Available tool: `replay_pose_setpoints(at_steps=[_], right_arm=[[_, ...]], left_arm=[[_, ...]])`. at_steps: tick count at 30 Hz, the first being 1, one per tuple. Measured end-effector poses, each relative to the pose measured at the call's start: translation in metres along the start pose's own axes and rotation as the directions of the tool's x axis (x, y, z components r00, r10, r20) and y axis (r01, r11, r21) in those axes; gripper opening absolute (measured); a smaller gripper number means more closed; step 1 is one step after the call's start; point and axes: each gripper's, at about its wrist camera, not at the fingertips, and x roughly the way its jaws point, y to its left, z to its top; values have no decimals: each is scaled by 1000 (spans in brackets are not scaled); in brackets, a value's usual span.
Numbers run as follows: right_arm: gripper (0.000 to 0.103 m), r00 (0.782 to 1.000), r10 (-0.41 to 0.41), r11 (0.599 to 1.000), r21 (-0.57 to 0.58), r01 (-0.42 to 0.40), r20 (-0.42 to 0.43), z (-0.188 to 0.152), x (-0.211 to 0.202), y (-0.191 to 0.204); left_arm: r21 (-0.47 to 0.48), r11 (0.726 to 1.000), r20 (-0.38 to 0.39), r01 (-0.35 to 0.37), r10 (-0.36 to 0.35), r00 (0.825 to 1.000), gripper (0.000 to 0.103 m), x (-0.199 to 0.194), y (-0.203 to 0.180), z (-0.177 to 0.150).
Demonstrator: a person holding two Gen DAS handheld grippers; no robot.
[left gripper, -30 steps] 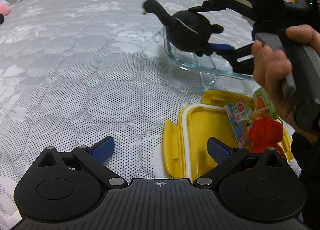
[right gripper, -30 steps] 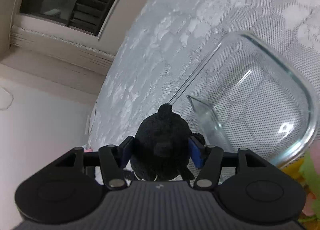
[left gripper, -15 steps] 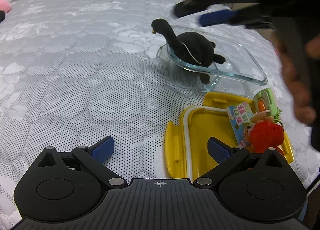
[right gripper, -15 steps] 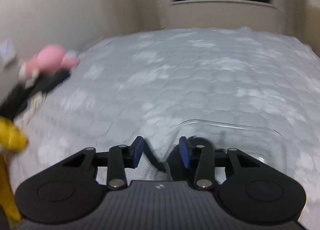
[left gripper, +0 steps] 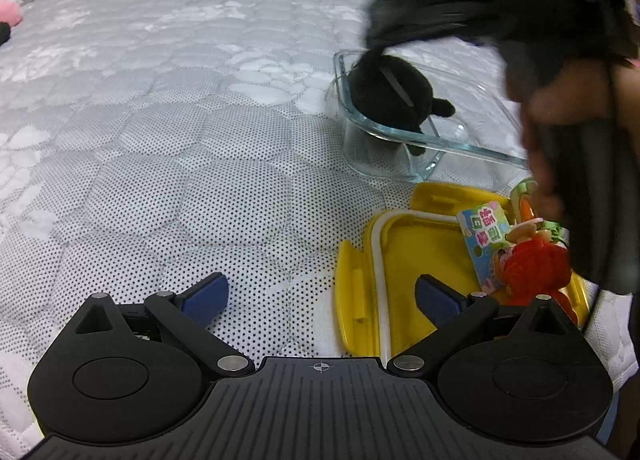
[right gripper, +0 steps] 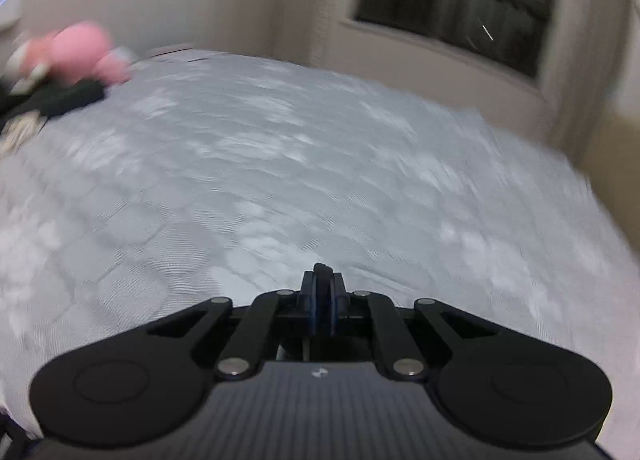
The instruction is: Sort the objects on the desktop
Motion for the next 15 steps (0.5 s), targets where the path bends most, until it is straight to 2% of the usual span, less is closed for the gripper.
replay_pose_setpoints(at_steps=[2, 4, 8, 10, 12, 15], right_arm=[[8, 996, 74, 994, 77, -71, -41, -3, 0, -18], [8, 989, 119, 986, 129, -108, -86, -7, -3, -26], [9, 989, 103, 984, 158, -85, -109, -14, -13, -27], [17, 993, 77, 979, 196, -59, -84, -22, -17, -35], [23, 991, 103, 956, 282, -77, -81, -28, -11, -49], [23, 979, 161, 929, 355, -107, -125, -30, 6, -58]], left_arm=[[0, 1000, 0, -4, 4, 1000, 102, 1, -1, 1], [5, 1000, 0, -8, 8, 1000, 103, 2, -2, 2], [20, 1000, 1, -5, 5, 1000, 103, 1, -1, 1], [11, 1000, 1, -3, 3, 1000, 103, 0, 1, 0], [-2, 1000, 2, -3, 3, 1000, 103, 0, 2, 1], [1, 1000, 2, -9, 9, 1000, 103, -1, 0, 1]])
